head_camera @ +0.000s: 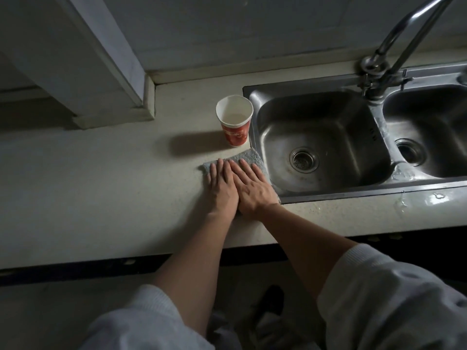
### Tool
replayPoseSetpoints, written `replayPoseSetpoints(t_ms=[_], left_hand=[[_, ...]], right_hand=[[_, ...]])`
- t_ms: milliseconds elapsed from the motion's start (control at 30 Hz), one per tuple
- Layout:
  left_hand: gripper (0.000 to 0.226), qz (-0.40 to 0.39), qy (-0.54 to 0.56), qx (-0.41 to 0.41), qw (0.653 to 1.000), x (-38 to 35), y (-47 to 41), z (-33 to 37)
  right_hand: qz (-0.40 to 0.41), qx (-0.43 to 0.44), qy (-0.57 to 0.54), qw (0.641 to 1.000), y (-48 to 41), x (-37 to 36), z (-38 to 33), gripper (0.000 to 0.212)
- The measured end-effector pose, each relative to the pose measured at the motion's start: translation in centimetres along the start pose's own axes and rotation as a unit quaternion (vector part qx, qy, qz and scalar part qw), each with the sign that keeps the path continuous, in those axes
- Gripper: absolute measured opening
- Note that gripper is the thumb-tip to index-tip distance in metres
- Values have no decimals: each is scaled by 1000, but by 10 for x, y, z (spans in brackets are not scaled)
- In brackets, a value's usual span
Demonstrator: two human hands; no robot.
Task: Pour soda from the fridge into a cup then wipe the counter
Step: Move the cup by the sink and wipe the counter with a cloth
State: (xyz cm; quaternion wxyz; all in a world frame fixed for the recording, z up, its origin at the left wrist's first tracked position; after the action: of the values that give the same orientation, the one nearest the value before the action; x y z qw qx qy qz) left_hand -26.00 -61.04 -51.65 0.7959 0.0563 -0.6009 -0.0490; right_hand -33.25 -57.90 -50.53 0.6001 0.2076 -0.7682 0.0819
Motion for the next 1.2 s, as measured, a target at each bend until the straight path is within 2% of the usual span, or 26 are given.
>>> replayPoseSetpoints(t_ms=[67,200,300,400,533,667,800,933,1067,1200], left_hand=[[57,2,-1,13,1000,8,1,-3],[69,-27,-13,11,1000,23,23,-18],[60,-1,-51,17,999,29,33,-57],[53,-29,-49,17,998,40,36,-107],[53,-18,-47,8,999,66,27,-163],[51,-58,4,-4,998,74,-10,-193],[51,-87,17,-20,996,80,-48,-218],[51,-53,26,-65,996,98,-94,-263],[52,-23,44,-49,998,126,-146,-304],[50,4,47,-16,999,147,-182,-356]], right_hand=[[-6,1,-2,1000,-1,0,-2,69],[-20,24,6,1000,1,-2,-29,70],[-24,35,-7,999,-5,-8,-68,73],[-28,25,-37,999,-23,-21,-115,77],[-25,-10,-40,999,-57,-35,-168,90],[15,-55,-39,998,-100,-34,-176,73],[10,-59,-27,998,-148,-33,-184,73],[29,-88,-30,995,-203,-32,-212,71],[17,-96,-27,995,-275,-32,-227,75],[11,-46,-25,999,-334,-29,-261,69]])
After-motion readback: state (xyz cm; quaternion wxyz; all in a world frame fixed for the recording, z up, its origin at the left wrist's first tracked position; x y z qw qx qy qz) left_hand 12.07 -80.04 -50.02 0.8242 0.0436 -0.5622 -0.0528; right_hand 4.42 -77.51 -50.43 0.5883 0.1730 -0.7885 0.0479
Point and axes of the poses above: each hand's wrist, its own y-axis away from the middle knuckle, its own x-axis out of the back of the hand, z = x × y, the point moved 7 cm from there along -y, towards the middle knuckle, and after that the axes turned 13 degrees about x, right-handed, at the moved point
